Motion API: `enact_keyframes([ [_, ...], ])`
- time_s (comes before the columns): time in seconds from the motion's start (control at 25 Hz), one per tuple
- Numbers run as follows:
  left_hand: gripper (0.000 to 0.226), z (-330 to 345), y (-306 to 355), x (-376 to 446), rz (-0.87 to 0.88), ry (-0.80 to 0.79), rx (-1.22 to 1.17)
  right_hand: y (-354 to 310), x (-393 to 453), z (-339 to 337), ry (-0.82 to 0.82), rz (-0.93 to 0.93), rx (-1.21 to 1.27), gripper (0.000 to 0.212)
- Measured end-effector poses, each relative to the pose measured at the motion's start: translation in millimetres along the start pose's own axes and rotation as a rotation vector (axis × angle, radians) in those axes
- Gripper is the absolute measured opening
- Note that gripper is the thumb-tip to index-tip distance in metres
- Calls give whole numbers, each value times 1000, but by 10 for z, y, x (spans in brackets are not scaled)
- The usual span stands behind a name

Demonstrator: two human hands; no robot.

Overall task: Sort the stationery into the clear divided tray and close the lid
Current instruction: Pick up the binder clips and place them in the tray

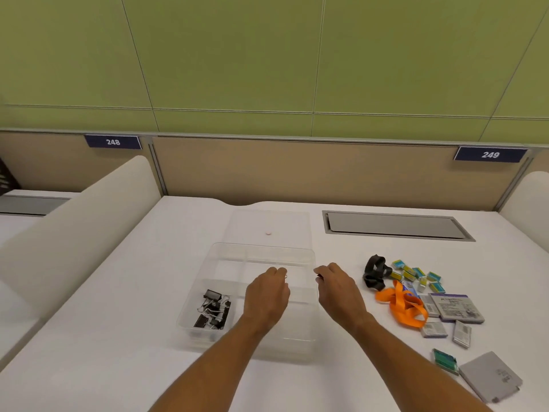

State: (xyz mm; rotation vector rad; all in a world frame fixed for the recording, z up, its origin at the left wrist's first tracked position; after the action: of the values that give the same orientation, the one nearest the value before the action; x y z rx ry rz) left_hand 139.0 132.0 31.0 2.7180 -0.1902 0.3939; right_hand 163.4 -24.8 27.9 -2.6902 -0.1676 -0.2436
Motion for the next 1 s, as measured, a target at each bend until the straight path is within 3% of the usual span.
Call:
enact_keyframes([
  [0.2, 30, -290, -754, -224, -137, 42, 72, -411, -47, 170, -28, -33, 22, 32],
  [0.4, 24, -267, -1244, -406, -160, -37, 88, -713, -72, 357, -63, -53, 59, 48],
  [0.6, 31, -238, -1373, -418, -86, -114, 129, -1129, -111, 530, -101, -123, 179, 34],
  [0.72, 31, -329, -1426, -426, -63, -77, 171, -1347, -135, 646, -169, -117, 247, 26],
  [1.0, 52, -462, -1618, -449, -91, -68, 179, -1605, -166, 845, -253, -88, 373, 39],
])
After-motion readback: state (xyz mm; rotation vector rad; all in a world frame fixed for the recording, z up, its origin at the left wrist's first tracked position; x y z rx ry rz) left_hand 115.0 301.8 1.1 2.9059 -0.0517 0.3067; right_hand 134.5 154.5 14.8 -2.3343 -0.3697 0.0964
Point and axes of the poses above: each hand's wrist, its own x-axis towards the middle knuckle, its own z-axis out of the palm, y = z × x, the point moved 7 cm from there along x, towards the middle knuckle, and after that the axes turned 6 degrees about z, right-handed, at the moved point
